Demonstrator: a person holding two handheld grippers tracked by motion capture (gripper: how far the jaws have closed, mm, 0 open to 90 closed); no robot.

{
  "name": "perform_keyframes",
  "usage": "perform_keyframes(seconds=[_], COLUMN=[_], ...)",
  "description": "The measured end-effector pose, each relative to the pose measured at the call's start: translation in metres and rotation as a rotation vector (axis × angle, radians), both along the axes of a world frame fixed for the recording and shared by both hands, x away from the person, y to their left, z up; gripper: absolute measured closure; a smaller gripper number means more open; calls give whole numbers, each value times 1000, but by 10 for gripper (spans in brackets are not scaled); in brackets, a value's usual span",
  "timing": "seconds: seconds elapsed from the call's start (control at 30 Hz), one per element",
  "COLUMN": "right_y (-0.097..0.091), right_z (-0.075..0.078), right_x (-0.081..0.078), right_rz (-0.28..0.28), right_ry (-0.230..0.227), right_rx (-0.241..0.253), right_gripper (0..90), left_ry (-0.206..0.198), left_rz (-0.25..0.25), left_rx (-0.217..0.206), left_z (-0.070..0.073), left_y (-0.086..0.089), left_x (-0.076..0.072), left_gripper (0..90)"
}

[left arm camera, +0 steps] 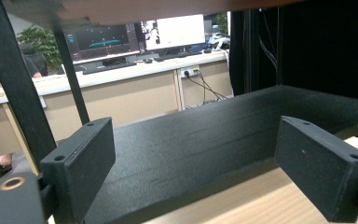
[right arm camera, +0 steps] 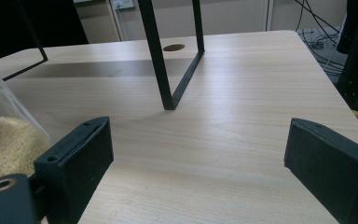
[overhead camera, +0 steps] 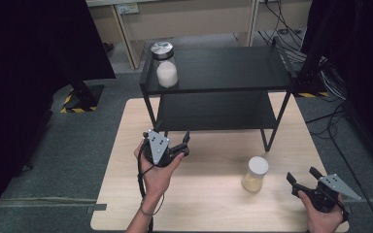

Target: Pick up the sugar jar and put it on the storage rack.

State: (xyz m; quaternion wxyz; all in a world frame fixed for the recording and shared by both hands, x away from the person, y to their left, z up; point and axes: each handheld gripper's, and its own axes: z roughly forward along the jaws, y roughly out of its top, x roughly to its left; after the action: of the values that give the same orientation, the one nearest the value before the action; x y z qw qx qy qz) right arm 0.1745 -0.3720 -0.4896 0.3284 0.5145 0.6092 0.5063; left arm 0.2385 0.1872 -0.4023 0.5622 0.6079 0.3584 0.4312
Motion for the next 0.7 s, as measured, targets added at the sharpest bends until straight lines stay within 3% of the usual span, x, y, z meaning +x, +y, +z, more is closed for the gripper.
perform_keyframes(seconds=[0.7], right_y=[0], right_z=[0], right_x=[0], right_rz=[2], right_ry=[-1], right_rx=[-3], right_gripper=[81], left_ry=[53], left_rz=[-10], left_rx=[-12], left_z=[-40], left_y=[10], left_x=[-2], left_gripper=[105])
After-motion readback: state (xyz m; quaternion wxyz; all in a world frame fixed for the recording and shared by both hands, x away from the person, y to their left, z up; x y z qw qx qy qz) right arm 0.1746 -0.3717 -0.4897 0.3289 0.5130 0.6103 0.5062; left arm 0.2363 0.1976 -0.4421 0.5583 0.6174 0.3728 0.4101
